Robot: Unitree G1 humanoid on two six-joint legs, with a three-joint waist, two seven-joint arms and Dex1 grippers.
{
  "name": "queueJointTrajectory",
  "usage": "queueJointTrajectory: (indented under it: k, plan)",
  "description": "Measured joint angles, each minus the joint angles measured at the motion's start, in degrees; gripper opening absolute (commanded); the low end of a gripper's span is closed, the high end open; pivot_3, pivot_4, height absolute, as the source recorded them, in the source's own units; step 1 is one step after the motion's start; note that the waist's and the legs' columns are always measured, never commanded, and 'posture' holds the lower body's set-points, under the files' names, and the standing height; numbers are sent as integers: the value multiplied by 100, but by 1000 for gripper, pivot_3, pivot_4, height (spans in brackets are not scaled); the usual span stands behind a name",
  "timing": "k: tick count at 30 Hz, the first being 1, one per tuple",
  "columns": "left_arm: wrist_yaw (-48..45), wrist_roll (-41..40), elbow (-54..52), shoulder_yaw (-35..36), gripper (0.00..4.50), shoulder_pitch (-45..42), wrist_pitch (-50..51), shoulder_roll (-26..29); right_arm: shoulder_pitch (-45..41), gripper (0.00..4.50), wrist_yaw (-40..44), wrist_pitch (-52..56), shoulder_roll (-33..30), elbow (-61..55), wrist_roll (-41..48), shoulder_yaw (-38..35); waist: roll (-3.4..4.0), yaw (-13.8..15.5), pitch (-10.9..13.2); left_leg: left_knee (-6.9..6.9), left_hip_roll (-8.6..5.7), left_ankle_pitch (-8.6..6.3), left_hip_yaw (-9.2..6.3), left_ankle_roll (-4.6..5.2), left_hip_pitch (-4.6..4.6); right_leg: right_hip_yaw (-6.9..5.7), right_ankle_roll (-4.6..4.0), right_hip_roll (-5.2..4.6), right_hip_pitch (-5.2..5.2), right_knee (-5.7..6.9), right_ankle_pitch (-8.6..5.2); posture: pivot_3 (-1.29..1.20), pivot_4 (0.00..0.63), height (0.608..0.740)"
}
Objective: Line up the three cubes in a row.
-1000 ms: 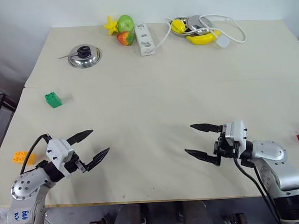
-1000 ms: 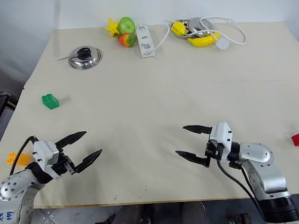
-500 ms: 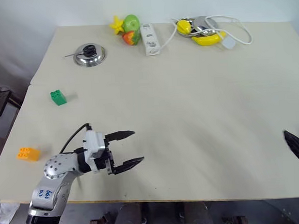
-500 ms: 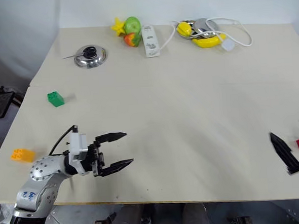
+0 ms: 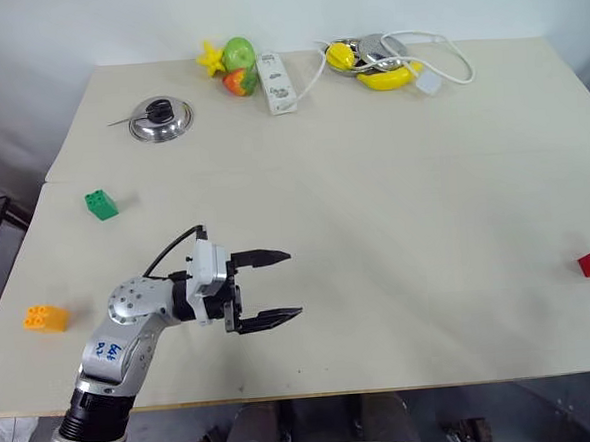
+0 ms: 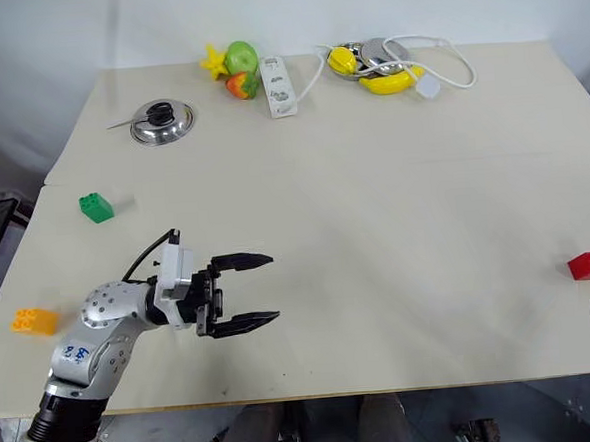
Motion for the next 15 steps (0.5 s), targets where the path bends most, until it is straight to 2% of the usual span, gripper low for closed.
queueJointTrajectory:
  k: [4,7,11,15]
  plan:
    - [130,1,-80,31,4406,124,5,-49,-756,4500,-77,942,-1159,866,107,11,-3,34,2,-2,1,1,-7,3,-7,14,-6,-3,0,-5,-3,0,150,740]
    - [264,4,-216,47,4406,201,0,-72,-1130,4500,8,1511,-1834,1565,-48,303,-4,80,1,-4,2,1,-9,4,-12,8,-8,0,0,-5,-4,0,150,740]
    - [400,8,-407,88,4406,416,14,-57,-1760,4500,292,1770,-2312,2455,-402,895,-3,106,2,-3,-5,3,-5,13,-21,-34,0,3,0,-1,0,0,150,740]
    - [527,6,-631,199,4406,596,37,1,-2736,4500,532,1750,-2680,3566,-916,1630,-3,107,1,0,-10,7,-6,21,-25,-45,9,-2,1,-4,5,0,150,740]
